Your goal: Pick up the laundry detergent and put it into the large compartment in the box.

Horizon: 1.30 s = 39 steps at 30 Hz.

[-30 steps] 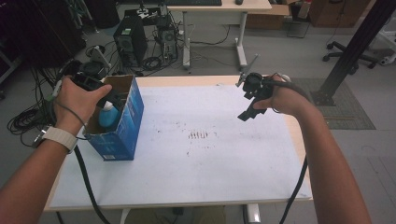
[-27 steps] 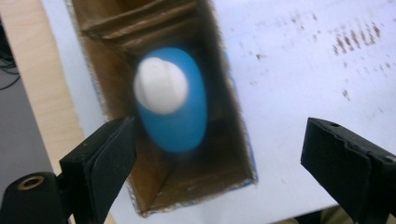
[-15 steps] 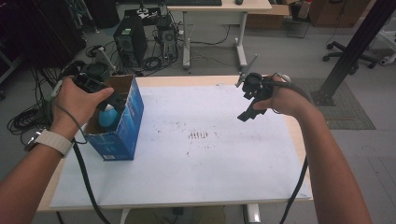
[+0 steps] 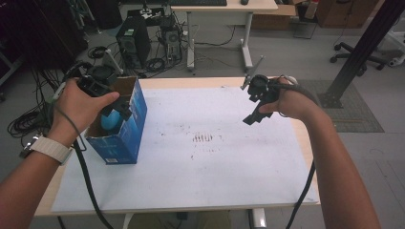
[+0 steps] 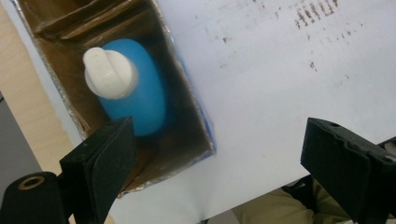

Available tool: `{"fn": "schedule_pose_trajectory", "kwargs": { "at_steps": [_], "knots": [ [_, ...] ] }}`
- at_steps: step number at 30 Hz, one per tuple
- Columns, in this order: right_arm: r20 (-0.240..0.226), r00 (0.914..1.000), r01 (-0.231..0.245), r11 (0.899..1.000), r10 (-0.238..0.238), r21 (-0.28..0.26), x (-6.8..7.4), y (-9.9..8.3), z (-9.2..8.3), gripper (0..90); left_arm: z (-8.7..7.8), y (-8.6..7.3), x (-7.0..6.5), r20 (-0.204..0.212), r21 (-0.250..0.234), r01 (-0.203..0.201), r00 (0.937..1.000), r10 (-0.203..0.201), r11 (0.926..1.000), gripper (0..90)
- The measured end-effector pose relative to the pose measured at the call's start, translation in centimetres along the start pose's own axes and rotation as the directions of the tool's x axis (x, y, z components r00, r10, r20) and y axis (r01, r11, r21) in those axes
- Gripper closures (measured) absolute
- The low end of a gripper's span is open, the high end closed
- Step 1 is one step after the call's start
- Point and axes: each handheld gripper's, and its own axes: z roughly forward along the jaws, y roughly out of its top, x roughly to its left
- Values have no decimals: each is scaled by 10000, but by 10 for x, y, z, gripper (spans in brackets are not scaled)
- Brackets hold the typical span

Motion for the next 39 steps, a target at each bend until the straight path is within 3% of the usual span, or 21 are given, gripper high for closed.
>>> {"fn": "schedule_pose_trajectory", "kwargs": {
  "at_steps": [11,24,39],
  "knots": [
    [-19,10000,2,10000,-2,39,0,1,1,87,-4,0,-20,342,-148,-860,9957,865,9962,108],
    [-49,10000,-25,10000,25,45,-3,1,3,87,-10,2,-46,550,-288,-1875,9805,1889,9818,107],
    [-37,10000,-25,10000,25,-3,0,0,1,87,-10,-6,-72,949,-364,-3074,9462,3095,9509,106]
  ]
}}
